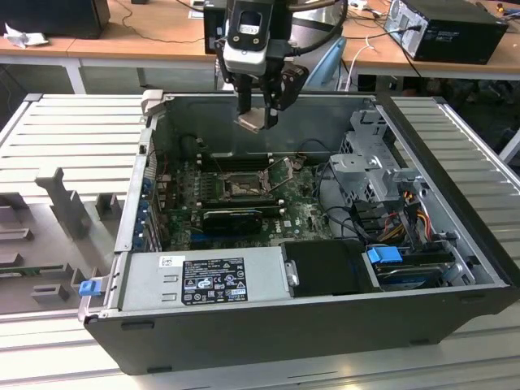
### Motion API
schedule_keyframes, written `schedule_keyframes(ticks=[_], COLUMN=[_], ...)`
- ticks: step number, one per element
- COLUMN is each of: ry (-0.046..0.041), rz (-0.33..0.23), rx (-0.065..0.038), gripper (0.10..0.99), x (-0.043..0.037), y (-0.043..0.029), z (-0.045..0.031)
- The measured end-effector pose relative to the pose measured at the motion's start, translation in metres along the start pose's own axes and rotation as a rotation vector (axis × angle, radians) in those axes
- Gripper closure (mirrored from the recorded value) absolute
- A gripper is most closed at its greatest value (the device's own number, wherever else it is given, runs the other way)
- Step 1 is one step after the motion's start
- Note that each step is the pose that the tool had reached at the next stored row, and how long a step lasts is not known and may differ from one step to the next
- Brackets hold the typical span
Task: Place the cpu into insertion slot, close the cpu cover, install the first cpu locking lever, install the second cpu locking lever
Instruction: 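Place the cpu into insertion slot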
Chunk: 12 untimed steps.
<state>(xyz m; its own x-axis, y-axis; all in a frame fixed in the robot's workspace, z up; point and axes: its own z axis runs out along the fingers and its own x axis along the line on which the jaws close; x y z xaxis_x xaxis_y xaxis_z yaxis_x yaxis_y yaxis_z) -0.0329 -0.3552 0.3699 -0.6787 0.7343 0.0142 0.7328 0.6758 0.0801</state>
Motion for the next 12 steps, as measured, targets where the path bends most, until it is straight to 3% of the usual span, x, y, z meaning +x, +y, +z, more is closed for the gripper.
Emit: schedule_keyframes(ticks=[12], ry=[-0.0126], rz=[0.157], rx=[-0.002], gripper=[0.557], x=[0.0], y=[-0.0001], z=[0.0012])
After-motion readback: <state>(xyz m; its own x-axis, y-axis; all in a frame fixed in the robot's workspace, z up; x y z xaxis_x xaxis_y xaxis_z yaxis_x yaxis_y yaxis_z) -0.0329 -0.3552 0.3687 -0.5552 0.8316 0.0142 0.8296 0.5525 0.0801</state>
